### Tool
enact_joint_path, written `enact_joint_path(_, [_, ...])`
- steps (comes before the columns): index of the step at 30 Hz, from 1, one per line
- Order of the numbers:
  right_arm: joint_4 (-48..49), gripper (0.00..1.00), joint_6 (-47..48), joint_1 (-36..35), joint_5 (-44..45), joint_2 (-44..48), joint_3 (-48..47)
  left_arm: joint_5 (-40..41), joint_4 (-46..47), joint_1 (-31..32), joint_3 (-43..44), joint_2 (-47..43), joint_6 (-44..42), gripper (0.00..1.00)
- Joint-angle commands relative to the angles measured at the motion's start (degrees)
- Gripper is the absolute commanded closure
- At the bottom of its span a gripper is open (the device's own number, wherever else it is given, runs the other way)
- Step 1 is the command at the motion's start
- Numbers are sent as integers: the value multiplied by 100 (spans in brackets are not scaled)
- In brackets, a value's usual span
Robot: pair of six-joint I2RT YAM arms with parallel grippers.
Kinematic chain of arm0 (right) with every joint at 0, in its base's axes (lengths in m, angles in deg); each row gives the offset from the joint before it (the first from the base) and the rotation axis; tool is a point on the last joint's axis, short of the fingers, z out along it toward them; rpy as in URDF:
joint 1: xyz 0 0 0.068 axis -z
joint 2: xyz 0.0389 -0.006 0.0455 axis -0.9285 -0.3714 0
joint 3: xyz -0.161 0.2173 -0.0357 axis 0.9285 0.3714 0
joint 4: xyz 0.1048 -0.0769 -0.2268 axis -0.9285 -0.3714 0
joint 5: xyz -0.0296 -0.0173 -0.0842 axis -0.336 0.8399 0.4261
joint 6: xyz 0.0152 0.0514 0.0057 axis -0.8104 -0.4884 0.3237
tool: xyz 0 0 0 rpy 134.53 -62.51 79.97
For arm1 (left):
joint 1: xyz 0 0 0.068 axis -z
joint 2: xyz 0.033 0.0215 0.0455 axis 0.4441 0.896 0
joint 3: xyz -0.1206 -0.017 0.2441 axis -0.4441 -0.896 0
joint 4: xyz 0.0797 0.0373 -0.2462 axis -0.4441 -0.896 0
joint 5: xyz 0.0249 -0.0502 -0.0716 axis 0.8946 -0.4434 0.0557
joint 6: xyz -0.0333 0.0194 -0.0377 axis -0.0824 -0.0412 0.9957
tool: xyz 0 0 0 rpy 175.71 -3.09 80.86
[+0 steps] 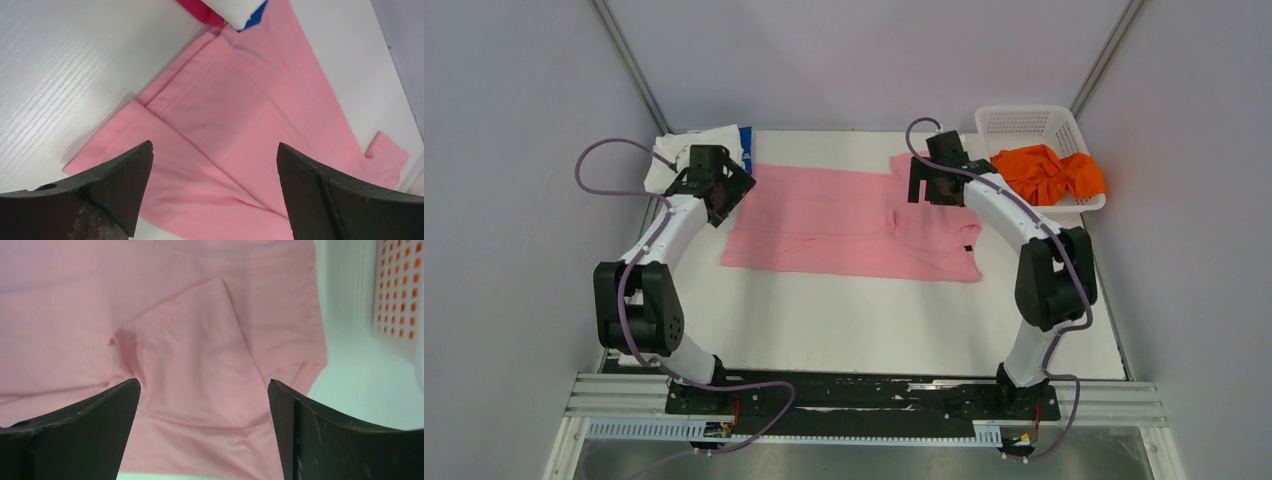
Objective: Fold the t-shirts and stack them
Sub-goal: Fold the flattened tshirt in 1/3 of the way
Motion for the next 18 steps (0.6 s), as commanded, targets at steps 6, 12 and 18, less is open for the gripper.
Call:
enact_joint_path(6, [635, 0, -1212, 73, -1586, 1049, 1911, -1387, 524, 491, -680, 391, -693, 0])
enact_joint_path(12, [829, 0, -1438, 333, -1867, 766, 2465, -1467, 543, 519, -765, 1075, -782, 0])
enact_joint_path(18, [591, 0, -1517, 443, -1836, 1121, 3321, -1394, 523, 628, -1341, 721, -660, 0])
